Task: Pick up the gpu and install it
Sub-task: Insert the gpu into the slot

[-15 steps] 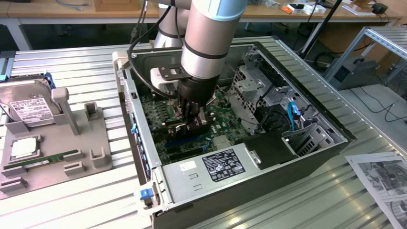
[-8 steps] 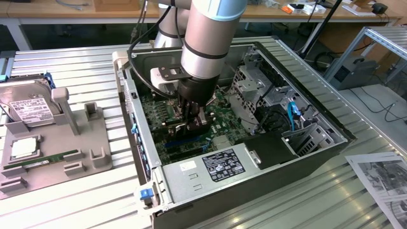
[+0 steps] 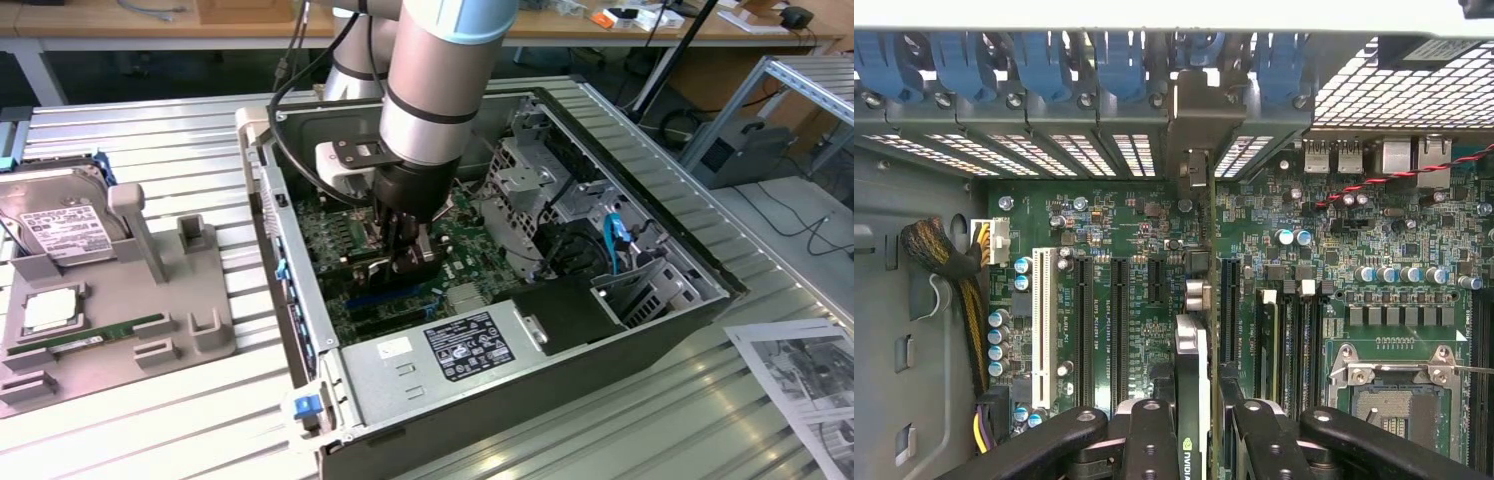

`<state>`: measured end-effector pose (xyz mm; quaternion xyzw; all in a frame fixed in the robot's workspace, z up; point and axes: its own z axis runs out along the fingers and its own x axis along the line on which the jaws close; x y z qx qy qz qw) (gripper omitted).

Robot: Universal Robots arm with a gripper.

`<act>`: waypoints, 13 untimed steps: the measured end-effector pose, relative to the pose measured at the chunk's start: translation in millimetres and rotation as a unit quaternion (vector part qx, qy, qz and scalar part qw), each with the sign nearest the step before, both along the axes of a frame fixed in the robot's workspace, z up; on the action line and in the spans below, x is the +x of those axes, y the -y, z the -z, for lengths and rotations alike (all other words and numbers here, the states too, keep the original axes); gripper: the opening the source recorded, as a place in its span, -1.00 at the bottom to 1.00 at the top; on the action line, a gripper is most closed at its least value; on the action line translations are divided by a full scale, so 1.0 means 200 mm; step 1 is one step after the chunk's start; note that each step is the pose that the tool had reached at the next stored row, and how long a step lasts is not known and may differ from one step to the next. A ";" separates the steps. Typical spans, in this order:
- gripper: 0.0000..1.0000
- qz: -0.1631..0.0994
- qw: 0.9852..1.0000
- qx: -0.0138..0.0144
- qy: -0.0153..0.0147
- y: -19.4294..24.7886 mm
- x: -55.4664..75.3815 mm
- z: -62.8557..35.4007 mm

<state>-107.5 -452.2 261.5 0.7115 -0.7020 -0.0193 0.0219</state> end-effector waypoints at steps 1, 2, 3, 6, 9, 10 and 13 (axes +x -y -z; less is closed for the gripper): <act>-0.47 0.000 1.000 0.000 0.000 0.000 0.00 0.000; -0.47 0.000 1.000 0.000 0.000 0.000 0.00 0.000; -0.47 0.000 1.000 0.000 0.000 0.000 0.00 0.000; -0.47 0.000 1.000 0.000 0.000 0.000 0.00 0.000; -0.47 0.000 1.000 0.000 0.000 0.000 0.00 0.000; -0.47 0.000 1.000 0.000 0.000 0.000 0.00 0.000; -0.47 0.000 1.000 0.000 0.000 0.000 0.00 0.000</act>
